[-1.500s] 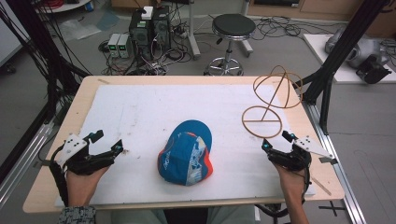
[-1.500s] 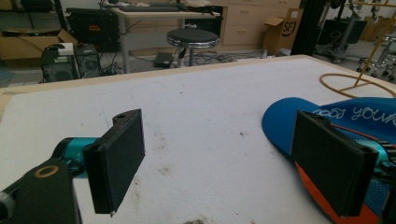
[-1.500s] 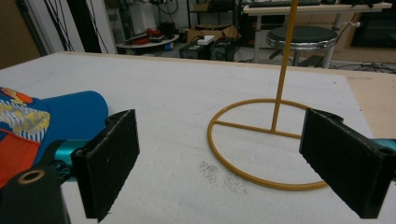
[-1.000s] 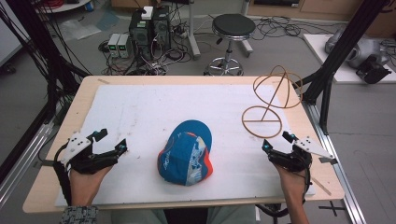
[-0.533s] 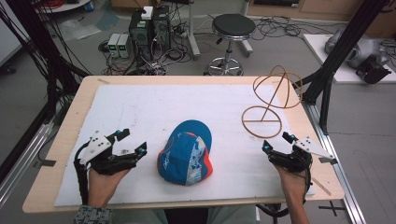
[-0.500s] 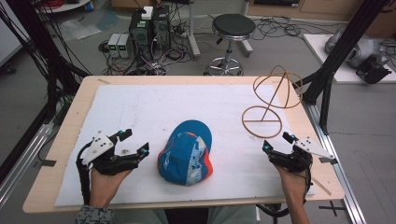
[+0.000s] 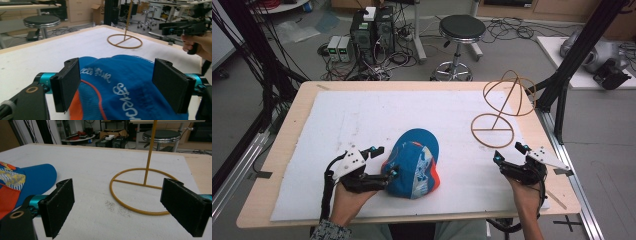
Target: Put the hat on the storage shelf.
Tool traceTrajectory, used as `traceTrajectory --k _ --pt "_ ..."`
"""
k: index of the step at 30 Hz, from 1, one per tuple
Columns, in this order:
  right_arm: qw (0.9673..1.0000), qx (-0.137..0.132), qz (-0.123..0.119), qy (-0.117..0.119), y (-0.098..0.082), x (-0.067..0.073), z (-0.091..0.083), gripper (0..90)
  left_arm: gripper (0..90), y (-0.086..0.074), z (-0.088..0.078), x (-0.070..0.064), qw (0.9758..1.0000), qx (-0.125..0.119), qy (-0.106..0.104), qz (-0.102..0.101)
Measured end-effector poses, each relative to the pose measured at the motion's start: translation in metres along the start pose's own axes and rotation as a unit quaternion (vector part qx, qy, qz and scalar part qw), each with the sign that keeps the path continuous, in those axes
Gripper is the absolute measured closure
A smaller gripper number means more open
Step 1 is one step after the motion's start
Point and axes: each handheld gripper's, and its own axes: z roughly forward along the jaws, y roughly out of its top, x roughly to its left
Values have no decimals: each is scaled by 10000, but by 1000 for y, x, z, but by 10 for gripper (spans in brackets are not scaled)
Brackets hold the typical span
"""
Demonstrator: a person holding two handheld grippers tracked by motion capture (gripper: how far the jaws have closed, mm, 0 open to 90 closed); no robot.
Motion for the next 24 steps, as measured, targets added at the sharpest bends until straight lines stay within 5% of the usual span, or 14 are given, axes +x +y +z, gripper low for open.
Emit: traceTrajectory --k 7,24 --pt "10000 13 9 -24 0 0 -1 112 253 -6 12 -4 9997 164 -177 -79" --pt "10000 5 -7 -46 0 -1 -1 112 561 -11 19 5 9975 421 -499 -283"
